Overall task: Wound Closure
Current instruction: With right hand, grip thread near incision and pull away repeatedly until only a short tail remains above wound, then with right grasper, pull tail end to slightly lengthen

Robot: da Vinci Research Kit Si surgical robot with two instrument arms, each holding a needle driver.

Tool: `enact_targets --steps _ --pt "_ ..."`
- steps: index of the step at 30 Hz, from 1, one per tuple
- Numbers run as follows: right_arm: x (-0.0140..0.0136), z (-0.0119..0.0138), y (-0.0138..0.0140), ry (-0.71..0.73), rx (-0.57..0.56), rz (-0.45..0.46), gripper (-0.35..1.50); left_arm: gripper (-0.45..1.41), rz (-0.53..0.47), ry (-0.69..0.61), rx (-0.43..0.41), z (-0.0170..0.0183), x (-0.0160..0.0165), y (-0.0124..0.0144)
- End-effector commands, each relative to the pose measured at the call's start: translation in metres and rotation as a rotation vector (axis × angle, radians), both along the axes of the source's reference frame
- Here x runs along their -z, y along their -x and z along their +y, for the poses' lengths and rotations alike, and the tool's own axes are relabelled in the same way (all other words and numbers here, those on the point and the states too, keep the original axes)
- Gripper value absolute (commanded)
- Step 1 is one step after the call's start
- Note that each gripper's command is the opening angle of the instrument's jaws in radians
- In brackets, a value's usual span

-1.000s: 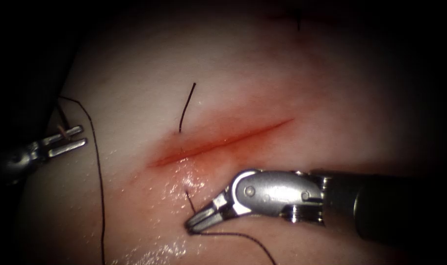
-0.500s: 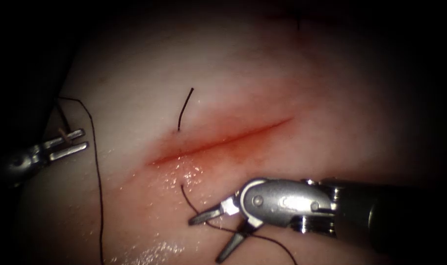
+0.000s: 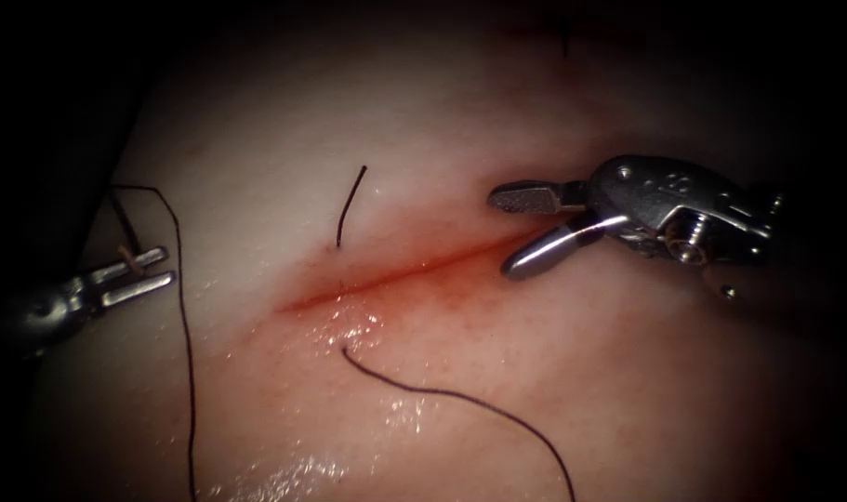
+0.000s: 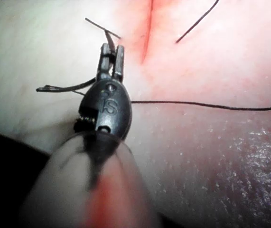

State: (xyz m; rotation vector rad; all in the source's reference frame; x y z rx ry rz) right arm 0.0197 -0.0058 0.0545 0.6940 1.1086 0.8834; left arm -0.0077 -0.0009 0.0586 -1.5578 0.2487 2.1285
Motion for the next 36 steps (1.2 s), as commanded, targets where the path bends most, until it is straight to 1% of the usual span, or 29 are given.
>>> enact_targets --steps 1,3,4,7,13,17,19,23,29,36 --pt "-0.001 0.0007 -0.0022 -0.069 -0.041 -0.014 1.13 -0.45 0.0 0.002 0.0 0.0001 -0.0006 0.0005" --pt "-0.0018 0.0006 -0.0034 -0.202 -0.11 -0.039 1.16 -0.45 -0.003 -0.003 0.001 0.0001 -0.0006 0.0004" --pt "-0.0022 0.0006 -0.004 -0.255 -0.142 -0.046 1.21 -0.45 -0.003 -0.003 0.001 0.0001 -0.0006 0.0004" --pt "-0.0034 0.0002 -0.0056 -0.41 -0.228 -0.071 1.25 -0.45 -0.006 -0.007 0.003 0.0 -0.0006 0.0003" --pt "-0.0055 0.0001 -0.0085 -0.564 -0.34 -0.125 1.26 -0.45 -0.005 -0.006 0.003 -0.0001 -0.0007 0.0003" --pt "-0.0068 0.0006 -0.0097 -0.686 -0.403 -0.145 1.26 -0.45 -0.008 -0.01 0.005 -0.0002 -0.0007 0.0002" --pt "-0.0075 0.0008 -0.0104 -0.722 -0.414 -0.171 1.25 -0.45 -0.008 -0.01 0.005 -0.0002 -0.0007 0.0002" --pt "-0.0088 0.0009 -0.0116 -0.795 -0.425 -0.176 1.26 -0.45 -0.008 -0.009 0.005 -0.0002 -0.0007 0.0002" --pt "-0.0109 0.0007 -0.0131 -0.792 -0.417 -0.227 1.26 -0.45 -0.012 -0.014 0.004 -0.0002 -0.0008 -0.0001" --pt "-0.0129 0.0007 -0.0136 -0.812 -0.41 -0.251 1.26 -0.45 -0.012 -0.014 0.004 -0.0002 -0.0008 -0.0002"
